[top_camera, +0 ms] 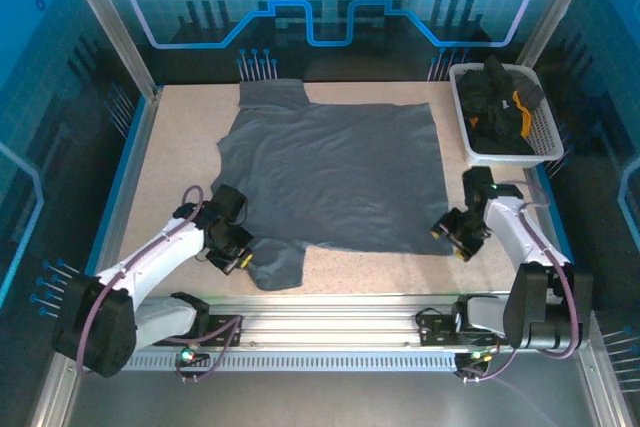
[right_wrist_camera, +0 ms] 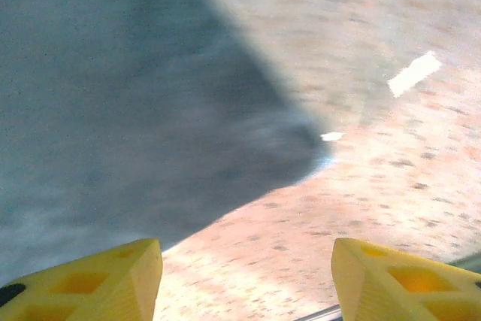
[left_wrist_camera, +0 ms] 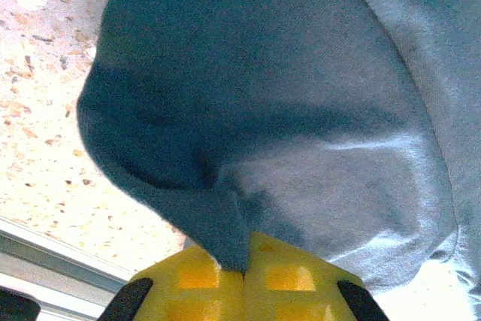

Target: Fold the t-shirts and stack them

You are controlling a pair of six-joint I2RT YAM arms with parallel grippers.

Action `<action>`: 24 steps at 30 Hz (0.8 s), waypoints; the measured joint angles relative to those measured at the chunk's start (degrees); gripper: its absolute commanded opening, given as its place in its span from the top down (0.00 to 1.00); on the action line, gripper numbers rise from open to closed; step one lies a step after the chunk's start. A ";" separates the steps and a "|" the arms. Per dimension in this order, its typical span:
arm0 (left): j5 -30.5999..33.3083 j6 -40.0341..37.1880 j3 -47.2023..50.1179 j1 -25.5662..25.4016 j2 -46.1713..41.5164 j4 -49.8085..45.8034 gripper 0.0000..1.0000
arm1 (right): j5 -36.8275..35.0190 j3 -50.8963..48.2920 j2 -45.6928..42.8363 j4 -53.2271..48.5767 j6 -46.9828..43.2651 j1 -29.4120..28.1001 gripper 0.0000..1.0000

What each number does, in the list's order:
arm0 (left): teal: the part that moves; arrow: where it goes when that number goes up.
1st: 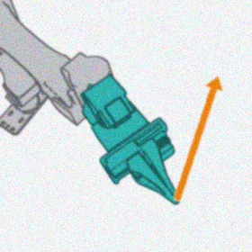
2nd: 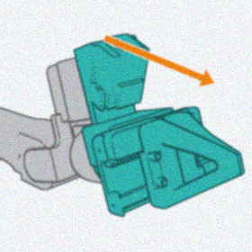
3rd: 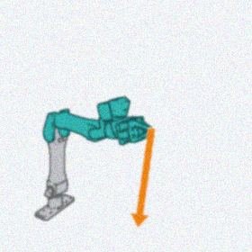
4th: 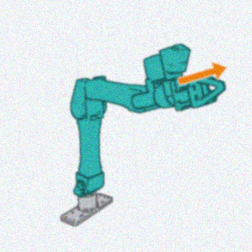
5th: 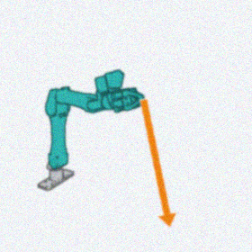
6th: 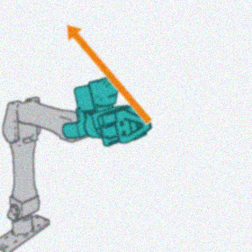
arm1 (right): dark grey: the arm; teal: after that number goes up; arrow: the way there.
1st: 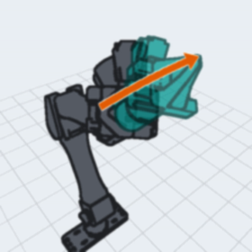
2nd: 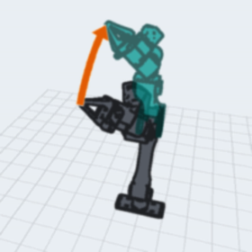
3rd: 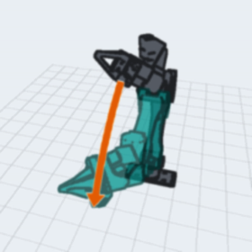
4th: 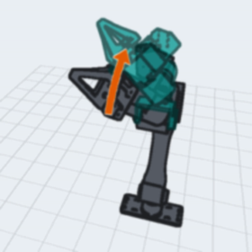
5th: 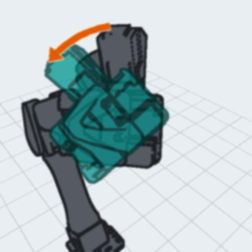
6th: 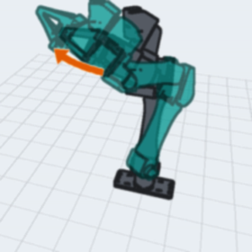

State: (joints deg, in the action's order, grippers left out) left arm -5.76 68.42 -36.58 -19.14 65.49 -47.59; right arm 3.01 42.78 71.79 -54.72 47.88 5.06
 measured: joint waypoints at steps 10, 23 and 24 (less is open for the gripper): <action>-0.02 0.04 0.11 0.00 -1.95 -0.07 1.00 | 1.86 -3.08 6.16 5.95 4.24 3.10 0.51; -1.36 0.13 1.53 0.00 -5.11 -2.25 1.00 | 1.25 -3.02 9.97 8.72 2.36 5.14 0.75; -1.70 0.20 2.03 0.00 -5.70 -2.54 1.00 | 0.96 -3.02 9.97 8.48 2.16 5.16 0.85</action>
State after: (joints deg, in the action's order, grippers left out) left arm -7.46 68.62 -34.54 -19.14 59.79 -50.13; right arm 3.97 39.77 81.76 -46.24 50.04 10.22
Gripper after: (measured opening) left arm 0.053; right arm 0.308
